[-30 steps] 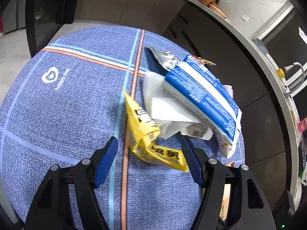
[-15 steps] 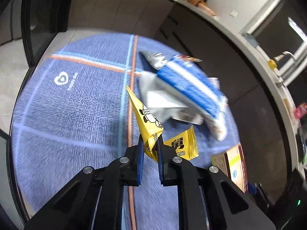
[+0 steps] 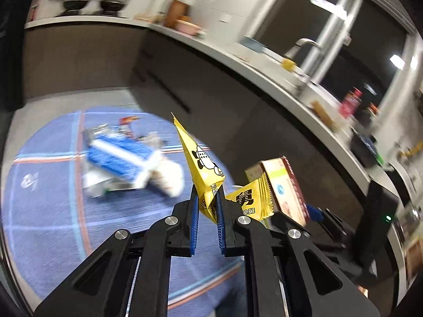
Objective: Collect trash
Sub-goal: 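Carry the wrapper and box over the white bin and open both tools, then move both open tools back over the table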
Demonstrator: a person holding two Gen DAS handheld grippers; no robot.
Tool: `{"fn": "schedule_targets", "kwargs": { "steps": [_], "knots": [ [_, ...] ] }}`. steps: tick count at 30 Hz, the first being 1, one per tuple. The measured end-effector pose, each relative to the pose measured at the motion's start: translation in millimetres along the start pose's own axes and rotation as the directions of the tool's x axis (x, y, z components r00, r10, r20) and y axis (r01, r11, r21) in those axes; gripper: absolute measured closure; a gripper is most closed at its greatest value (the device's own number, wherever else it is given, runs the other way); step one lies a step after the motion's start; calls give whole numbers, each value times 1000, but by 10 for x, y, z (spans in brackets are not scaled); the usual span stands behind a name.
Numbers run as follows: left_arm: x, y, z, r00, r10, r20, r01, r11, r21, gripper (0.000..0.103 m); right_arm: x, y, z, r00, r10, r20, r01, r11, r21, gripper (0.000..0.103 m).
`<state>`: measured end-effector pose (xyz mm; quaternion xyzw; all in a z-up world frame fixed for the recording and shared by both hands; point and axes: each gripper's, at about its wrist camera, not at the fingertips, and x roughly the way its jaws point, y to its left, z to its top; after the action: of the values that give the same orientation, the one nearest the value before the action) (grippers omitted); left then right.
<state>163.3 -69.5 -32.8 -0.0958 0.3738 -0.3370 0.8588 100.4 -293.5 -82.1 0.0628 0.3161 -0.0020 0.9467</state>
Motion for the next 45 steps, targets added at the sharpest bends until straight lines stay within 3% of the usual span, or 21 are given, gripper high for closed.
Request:
{"fn": "schedule_targets", "kwargs": {
  "steps": [7,11,16,26,34,39,42,44,45],
  "knots": [
    [765,-613,122,988,-105,-115,115,990,86,92,-28,-723,-125,990,-140,-8,140,989,57,28],
    [1264,-878,86,971,-127,-201,153,981,119,92,155,-1218,-320,979,-195,-56,200,974,105,28],
    [2022,-1095,36,936,-146,-322,197,972,132,92,422,-1663,-609,967,-223,-126,240,961,140,28],
    [3393,-1273,-258,840,-31,-542,169,964,207,92,1204,-2240,-989,949,-180,-259,223,963,148,28],
    [3881,-1272,-408,798,80,-597,132,944,302,92,1629,-2436,-1116,935,-160,-317,198,976,93,28],
    [4024,-1404,-455,804,123,-582,127,920,370,91,1745,-2428,-1134,933,-140,-331,177,981,83,28],
    [4093,-1519,-466,814,134,-566,124,911,394,85,1771,-2398,-1129,935,-134,-329,166,984,70,27],
    [4103,-1574,-465,831,146,-536,105,906,411,76,1750,-2412,-1137,936,-137,-324,164,985,55,25],
    [4030,-1506,-465,839,147,-523,99,905,413,61,1741,-2411,-1136,936,-139,-325,163,986,46,22]
  ]
}}
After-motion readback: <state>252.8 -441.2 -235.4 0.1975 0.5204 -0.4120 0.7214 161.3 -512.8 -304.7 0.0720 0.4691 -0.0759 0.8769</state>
